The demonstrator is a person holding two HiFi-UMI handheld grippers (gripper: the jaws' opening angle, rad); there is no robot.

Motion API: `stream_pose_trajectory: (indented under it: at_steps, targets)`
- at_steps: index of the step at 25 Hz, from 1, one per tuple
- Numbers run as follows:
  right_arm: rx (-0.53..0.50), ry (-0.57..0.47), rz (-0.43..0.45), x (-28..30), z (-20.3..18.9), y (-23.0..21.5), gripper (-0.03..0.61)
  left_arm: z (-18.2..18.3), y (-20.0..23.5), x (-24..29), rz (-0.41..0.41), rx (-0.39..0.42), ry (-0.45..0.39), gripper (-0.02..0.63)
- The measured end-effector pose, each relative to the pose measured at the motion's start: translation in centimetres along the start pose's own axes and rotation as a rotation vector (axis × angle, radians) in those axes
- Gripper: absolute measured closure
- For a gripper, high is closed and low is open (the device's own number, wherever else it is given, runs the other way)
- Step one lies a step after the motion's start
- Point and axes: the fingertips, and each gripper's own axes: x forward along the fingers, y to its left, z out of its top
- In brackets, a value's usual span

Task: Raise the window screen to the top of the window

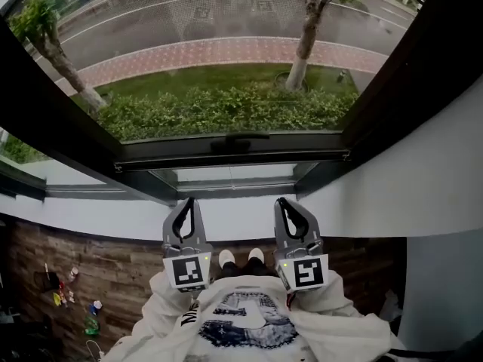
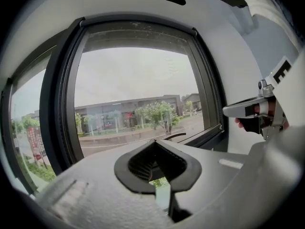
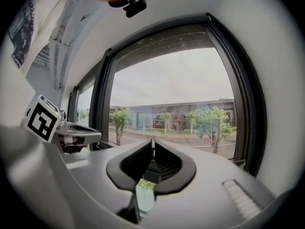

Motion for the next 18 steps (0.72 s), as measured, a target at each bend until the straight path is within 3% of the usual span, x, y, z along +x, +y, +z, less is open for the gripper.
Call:
stream_pose_trajectory:
  at_steps: [3,5,7,10,14,16,18]
  targets:
    - [-0.023,0.063,0.05,1.3,-1.7,0.5,0.499,-0.8,-0.2,0.9,-0.019,0.082,0.028,0.604]
    - [-0.081,0.116,0.076,2.3,-3.1,0.6,0.442,-2.2,-0.7,1.7,-0.052,0.184,0.075,0.525]
    - [-0.181,0.196,0.116,3.4,-5.1,0.7,0.391,-4.1,-1.3,2.6,-0.104,0.27,0.155,0.492]
    - [-0.432,0.396,0.221,5.1,-9.8,1.2,0.304,-7.3,-1.7,4.3,-0.196,0.359,0.3,0.436]
    - [-0.739,0.611,0.336,7.5,-15.6,1.0,0.255,-10.7,-0.3,6.7,-0.225,0.663,0.404,0.391]
    - [-0.847,0.631,0.317,9.0,-16.4,0.1,0.253,-11.8,0.7,8.0,-0.215,0.827,0.426,0.391]
    - [-0.926,0.638,0.288,10.3,-16.5,-0.9,0.253,-12.6,1.7,9.2,-0.206,0.929,0.438,0.393]
